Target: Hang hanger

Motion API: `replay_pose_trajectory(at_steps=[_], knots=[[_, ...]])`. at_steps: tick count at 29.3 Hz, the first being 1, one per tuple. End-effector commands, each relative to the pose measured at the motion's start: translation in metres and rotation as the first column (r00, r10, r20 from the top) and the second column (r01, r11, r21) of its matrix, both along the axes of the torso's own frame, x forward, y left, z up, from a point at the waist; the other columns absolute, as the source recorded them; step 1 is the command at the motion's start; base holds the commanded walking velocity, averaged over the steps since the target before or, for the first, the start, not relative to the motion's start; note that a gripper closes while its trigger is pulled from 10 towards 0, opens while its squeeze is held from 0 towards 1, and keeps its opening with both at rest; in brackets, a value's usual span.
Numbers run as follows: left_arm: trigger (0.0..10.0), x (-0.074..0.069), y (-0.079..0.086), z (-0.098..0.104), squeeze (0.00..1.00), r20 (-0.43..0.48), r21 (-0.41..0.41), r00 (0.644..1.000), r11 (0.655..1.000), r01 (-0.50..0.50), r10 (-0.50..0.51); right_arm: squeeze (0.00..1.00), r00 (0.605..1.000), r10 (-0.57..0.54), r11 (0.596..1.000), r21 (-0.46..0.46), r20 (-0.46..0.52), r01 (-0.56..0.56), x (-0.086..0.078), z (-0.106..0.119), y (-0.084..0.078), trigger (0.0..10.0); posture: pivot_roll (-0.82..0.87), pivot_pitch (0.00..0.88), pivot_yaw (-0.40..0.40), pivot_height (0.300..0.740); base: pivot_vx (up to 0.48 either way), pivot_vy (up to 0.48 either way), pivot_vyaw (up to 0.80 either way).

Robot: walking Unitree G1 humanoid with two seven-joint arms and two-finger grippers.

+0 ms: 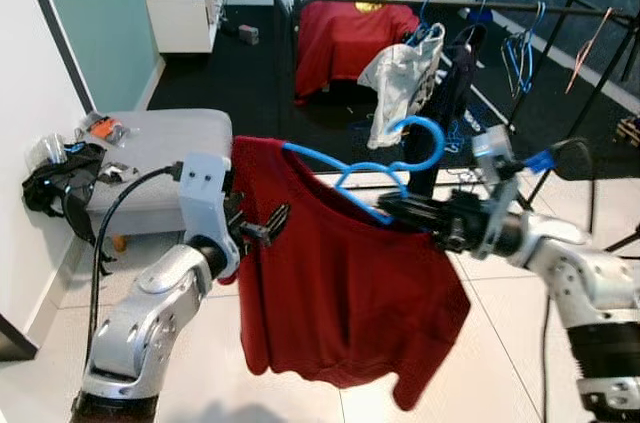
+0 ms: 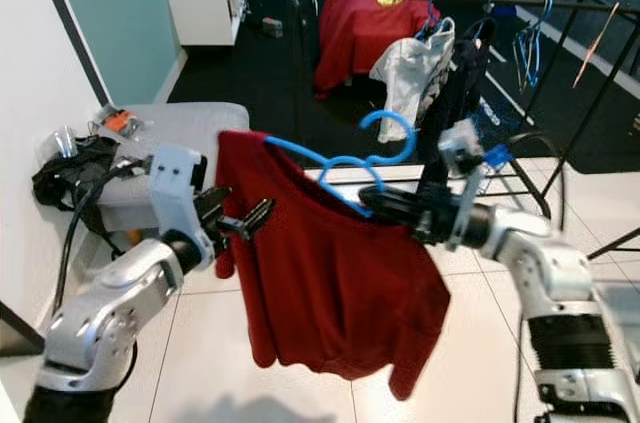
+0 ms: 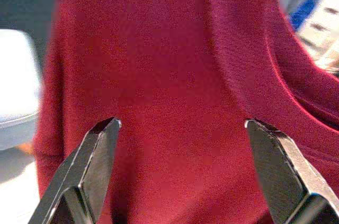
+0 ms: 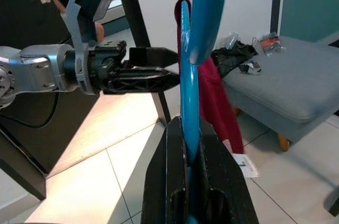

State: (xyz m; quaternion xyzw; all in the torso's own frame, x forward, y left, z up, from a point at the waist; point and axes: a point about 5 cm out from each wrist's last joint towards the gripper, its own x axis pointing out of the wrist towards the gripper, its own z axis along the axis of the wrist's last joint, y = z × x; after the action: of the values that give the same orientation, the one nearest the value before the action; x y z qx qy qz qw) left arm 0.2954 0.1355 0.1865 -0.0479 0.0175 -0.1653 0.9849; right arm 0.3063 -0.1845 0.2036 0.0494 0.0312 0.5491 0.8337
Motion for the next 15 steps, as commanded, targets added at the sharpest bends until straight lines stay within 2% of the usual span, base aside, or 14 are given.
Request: replay_pose_trajectory(at_steps=[1,5,7,15], knots=[[10.0,0.006,0.003,0.002,0.0,0.009,-0.027,0.999,0.999,-0.04,0.041,0.0,0.999,0.019,1.0,-0.008,0.034,-0.019,-0.004,0.002,0.006,10.0,-0.09,0.004,-0.04,0.74,0.0,0.0,0.0],[10.0,0.01,0.006,0.007,0.0,0.025,-0.08,0.998,0.996,-0.05,0.052,0.0,0.999,0.022,0.999,-0.028,0.032,-0.021,-0.007,-0.003,0.009,10.0,-0.1,0.001,-0.035,0.74,0.0,0.0,0.0],[10.0,0.01,0.003,0.009,0.0,0.026,-0.106,0.999,0.994,-0.018,0.021,0.0,0.999,-0.005,0.998,-0.058,0.043,0.008,-0.006,-0.008,0.011,10.0,-0.1,0.005,-0.026,0.74,0.0,0.0,0.0],[10.0,0.012,-0.004,0.003,0.0,-0.002,-0.113,1.0,0.994,-0.003,0.002,0.0,0.996,-0.067,0.996,-0.052,0.063,0.071,-0.005,-0.012,0.016,10.0,-0.1,0.01,-0.016,0.74,0.0,0.0,0.0]])
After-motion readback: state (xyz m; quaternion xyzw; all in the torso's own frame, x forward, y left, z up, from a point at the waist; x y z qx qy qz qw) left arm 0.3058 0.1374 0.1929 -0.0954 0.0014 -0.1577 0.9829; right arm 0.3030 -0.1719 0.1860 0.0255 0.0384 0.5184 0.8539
